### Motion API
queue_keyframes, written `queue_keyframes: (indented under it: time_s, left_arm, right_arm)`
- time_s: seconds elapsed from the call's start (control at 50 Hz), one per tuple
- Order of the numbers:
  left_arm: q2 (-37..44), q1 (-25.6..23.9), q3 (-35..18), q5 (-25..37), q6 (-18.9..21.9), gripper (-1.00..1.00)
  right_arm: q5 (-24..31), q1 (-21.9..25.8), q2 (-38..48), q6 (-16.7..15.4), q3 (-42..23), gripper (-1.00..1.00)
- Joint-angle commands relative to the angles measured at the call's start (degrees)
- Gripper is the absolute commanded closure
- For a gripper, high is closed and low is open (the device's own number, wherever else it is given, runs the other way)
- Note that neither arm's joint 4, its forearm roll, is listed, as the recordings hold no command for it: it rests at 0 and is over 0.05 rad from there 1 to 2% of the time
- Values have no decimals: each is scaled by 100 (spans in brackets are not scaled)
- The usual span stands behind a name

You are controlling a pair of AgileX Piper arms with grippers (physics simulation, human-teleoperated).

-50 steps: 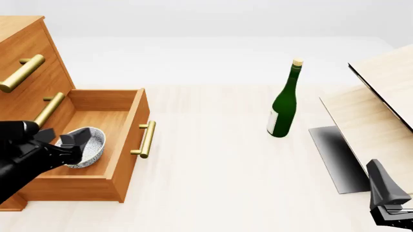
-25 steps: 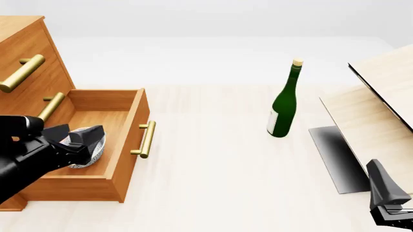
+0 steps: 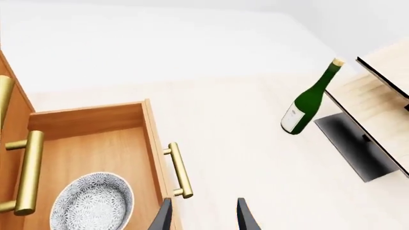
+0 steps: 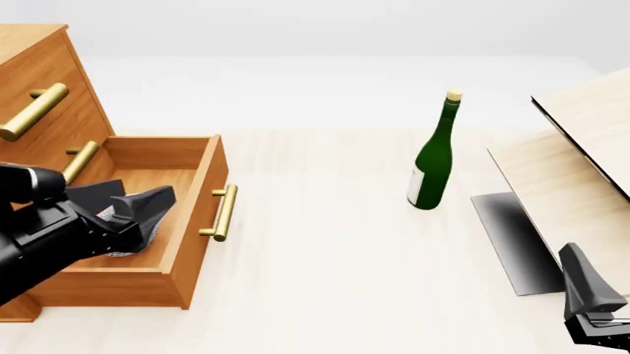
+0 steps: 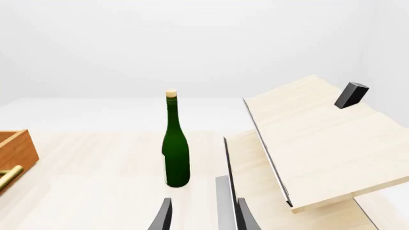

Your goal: Put the bowl in the bottom drawer of the cabinet and close it.

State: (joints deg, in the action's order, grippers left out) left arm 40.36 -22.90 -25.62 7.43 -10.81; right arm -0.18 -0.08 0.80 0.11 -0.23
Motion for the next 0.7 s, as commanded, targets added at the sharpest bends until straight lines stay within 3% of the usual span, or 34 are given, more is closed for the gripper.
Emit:
queue_keyframes:
  time_s: [0.02, 0.7]
  left_arm:
    - [-64, -350, -136, 106, -28, -100]
    - [290, -1379, -458, 4, -365, -100]
  right_arm:
    - [0, 0, 0, 0, 0, -100]
    - [-1, 1, 2, 0, 0, -100]
